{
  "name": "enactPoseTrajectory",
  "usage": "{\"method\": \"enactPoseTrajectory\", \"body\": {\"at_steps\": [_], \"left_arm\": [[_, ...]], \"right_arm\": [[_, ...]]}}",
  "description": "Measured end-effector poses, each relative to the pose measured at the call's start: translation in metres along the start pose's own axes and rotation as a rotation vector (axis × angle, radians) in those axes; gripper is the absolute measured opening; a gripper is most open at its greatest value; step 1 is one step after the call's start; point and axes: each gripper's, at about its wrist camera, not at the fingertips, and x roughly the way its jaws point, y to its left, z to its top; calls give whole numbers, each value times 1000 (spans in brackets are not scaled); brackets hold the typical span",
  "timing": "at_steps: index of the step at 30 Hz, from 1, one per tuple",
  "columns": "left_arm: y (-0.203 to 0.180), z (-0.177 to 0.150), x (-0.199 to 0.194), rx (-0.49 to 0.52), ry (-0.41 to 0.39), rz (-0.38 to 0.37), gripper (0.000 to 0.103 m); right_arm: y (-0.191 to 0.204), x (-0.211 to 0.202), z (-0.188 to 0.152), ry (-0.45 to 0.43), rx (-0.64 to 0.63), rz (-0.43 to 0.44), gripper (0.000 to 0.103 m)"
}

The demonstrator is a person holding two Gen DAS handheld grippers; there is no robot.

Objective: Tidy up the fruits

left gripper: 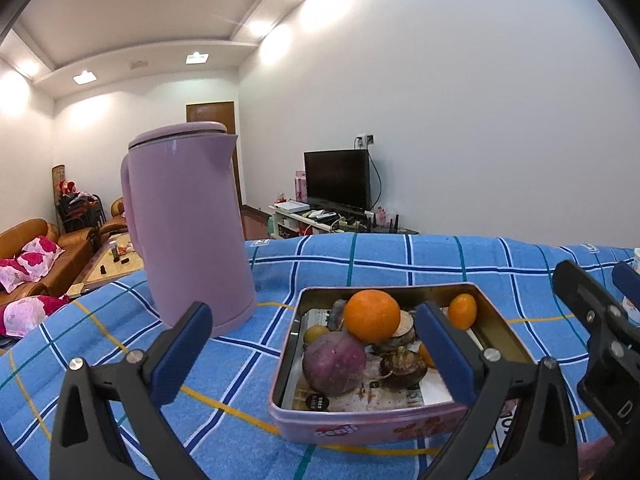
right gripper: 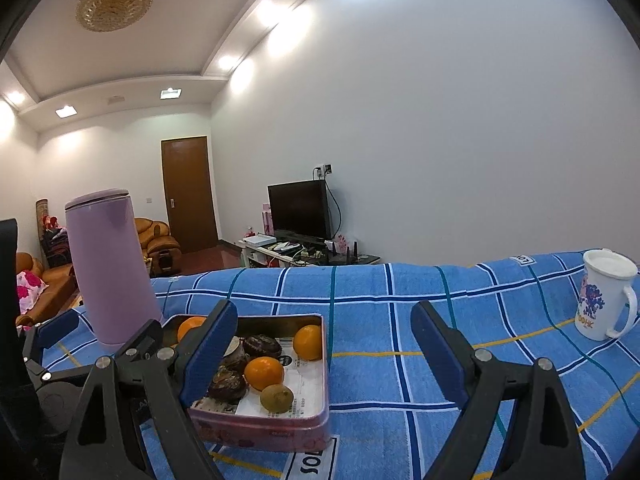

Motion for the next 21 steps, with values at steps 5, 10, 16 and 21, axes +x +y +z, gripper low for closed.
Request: {"method": "enactPoseTrajectory", "body": {"at_steps": [5, 10, 16, 21], "left_arm": [[0, 0, -2, 7, -8, -4, 103], [-1, 0, -1, 9, -4, -1, 103], [-2, 0, -1, 18, -4, 1, 103], [-2, 1, 0, 16, 0, 3, 103]], "right_arm": [[1, -4, -1, -5, -3, -2, 90], [-2, -2, -1, -2, 3, -4, 90], [-1, -2, 0, -2, -2, -2, 90], [-1, -2, 1, -2, -2, -2, 90]]}}
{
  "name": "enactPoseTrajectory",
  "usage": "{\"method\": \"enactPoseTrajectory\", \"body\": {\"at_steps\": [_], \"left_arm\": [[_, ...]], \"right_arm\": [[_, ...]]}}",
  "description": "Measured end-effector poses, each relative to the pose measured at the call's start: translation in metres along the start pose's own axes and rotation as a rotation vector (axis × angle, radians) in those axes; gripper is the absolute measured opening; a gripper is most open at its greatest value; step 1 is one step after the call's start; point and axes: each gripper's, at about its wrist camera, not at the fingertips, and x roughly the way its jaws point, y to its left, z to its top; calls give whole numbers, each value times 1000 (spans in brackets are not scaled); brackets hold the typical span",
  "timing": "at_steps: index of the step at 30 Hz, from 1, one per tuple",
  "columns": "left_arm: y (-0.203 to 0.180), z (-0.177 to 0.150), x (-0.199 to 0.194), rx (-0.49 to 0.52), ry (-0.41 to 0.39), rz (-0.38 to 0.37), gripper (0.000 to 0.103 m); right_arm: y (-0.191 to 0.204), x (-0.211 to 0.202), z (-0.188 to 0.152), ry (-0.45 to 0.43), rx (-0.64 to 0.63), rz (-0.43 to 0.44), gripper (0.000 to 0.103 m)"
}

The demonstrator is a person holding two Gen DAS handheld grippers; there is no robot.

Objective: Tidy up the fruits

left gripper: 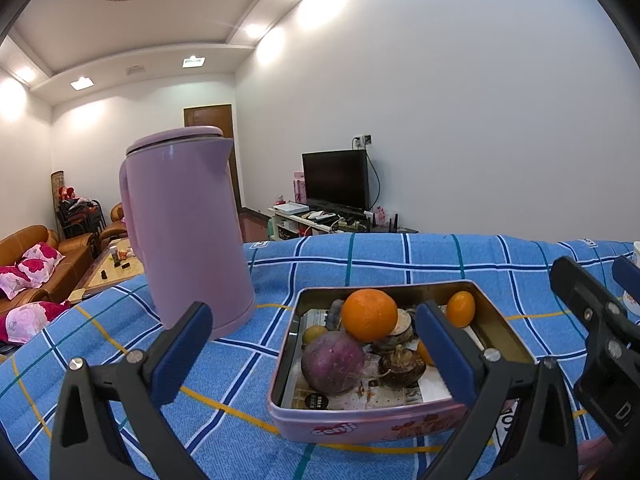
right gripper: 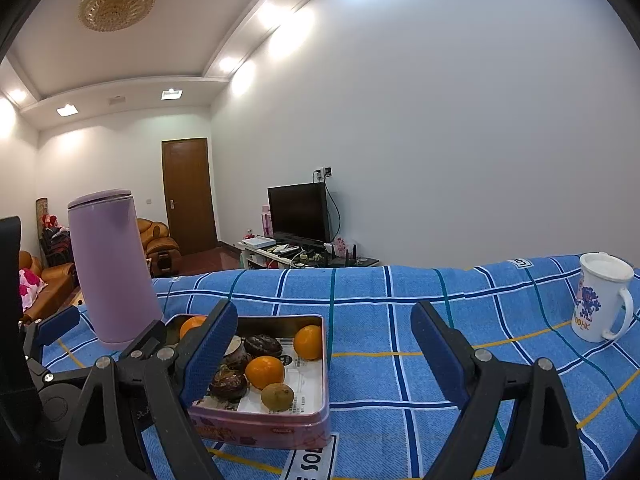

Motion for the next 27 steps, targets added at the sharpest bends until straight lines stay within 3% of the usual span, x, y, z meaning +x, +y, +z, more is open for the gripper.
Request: {"method": "enactPoseTrajectory", "body": {"at_steps": [27], "left_arm": [[2, 0, 6, -6, 23, 31, 103]], "right_arm": [[-1, 3, 1, 9, -5, -1, 90]]}}
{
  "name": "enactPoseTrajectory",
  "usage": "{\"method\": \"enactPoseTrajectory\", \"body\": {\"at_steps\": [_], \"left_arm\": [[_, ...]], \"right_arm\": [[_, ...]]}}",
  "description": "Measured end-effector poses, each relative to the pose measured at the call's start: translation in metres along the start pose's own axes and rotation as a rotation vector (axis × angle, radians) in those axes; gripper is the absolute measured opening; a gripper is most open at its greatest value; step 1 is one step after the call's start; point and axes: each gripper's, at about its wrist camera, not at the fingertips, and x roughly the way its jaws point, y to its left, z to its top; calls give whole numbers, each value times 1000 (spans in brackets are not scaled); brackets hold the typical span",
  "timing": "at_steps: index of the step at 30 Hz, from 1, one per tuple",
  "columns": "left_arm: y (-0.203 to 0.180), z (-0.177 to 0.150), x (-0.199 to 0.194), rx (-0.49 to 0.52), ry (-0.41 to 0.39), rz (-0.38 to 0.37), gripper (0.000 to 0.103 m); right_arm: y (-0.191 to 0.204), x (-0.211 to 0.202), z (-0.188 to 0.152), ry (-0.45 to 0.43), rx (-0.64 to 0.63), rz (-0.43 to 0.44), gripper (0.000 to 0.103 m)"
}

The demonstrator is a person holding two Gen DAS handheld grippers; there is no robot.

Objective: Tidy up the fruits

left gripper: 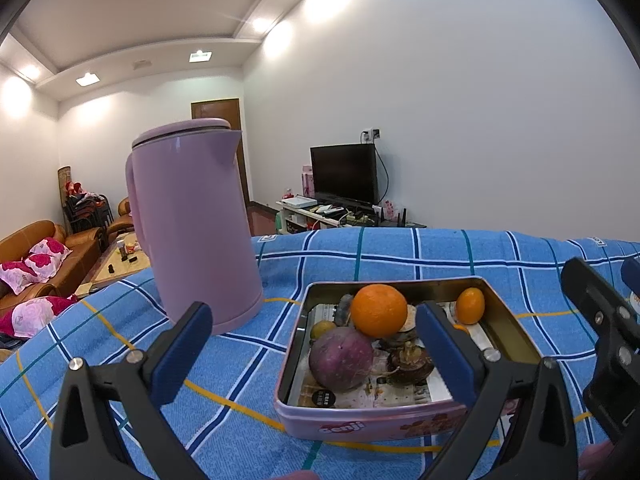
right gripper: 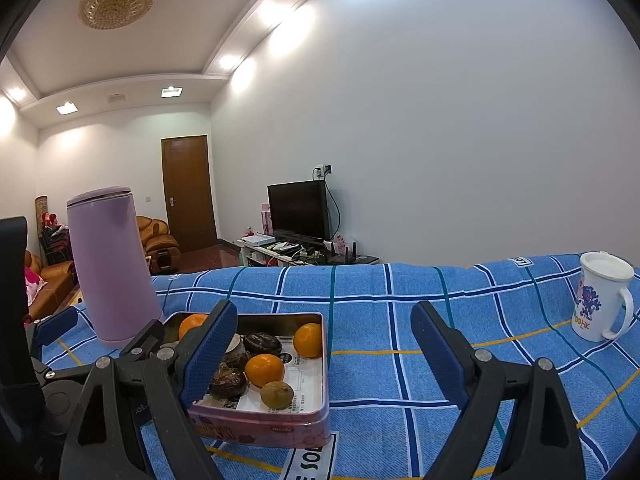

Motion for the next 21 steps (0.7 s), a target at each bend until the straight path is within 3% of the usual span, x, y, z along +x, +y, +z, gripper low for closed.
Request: {"method": "enactPoseTrajectory", "body": {"at_steps": [21], "left_arm": [[3, 0, 2, -31, 11, -26, 103]], "right_arm": [[0, 1, 0, 15, -1, 0, 90]]}}
